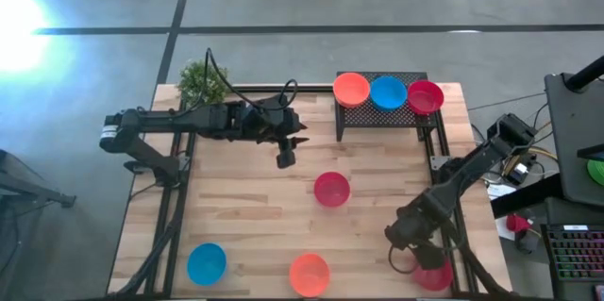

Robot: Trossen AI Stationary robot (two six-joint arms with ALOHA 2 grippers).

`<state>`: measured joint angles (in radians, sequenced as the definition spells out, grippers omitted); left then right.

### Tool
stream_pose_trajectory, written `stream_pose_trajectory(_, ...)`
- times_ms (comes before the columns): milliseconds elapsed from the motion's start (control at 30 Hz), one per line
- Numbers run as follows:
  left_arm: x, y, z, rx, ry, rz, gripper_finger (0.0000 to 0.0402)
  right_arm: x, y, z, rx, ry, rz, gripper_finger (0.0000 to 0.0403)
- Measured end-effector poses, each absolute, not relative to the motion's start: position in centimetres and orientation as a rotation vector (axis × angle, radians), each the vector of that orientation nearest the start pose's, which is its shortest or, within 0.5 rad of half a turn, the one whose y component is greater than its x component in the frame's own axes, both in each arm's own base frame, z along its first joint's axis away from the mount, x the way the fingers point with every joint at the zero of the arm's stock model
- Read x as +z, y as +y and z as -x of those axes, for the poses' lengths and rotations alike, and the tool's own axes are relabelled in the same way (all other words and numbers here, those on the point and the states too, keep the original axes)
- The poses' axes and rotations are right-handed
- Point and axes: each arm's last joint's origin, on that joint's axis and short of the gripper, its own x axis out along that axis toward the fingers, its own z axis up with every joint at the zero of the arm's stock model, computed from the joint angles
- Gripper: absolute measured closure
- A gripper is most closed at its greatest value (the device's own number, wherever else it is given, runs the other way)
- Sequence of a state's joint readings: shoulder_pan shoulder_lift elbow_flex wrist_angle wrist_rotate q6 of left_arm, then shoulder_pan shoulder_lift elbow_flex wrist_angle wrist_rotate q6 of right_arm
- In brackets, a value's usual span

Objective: Pick & Place Mini bowls
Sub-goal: Stack the right red bowl on top of the red bowl on the shelf

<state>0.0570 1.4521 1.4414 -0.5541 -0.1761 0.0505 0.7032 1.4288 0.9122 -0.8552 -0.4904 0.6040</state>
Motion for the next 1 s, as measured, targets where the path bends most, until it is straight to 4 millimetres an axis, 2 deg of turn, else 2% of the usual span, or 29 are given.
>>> stream_pose_trajectory(167, 37.3, 2.3, -31.5, 0.214, 0.566, -0.081, 0.0259, 19.4, 17.0, -16.9, 0.524, 1.665, -0.208, 0.0222)
stream_pose_trajectory(567, 37.3, 2.3, -31.5, 0.229, 0.559, -0.031, 0.0259, 15.9, 16.7, -15.3, 0.550, 1.659, -0.182, 0.0223)
stream_pose_trajectory(867, 37.3, 2.3, -31.5, 0.236, 0.556, -0.007, 0.0259, 14.6, 16.4, -15.1, 0.545, 1.632, -0.224, 0.0233)
stream_pose_trajectory(1000, 37.3, 2.3, -31.5, 0.237, 0.555, -0.004, 0.0259, 14.4, 16.4, -15.0, 0.532, 1.627, -0.246, 0.0256)
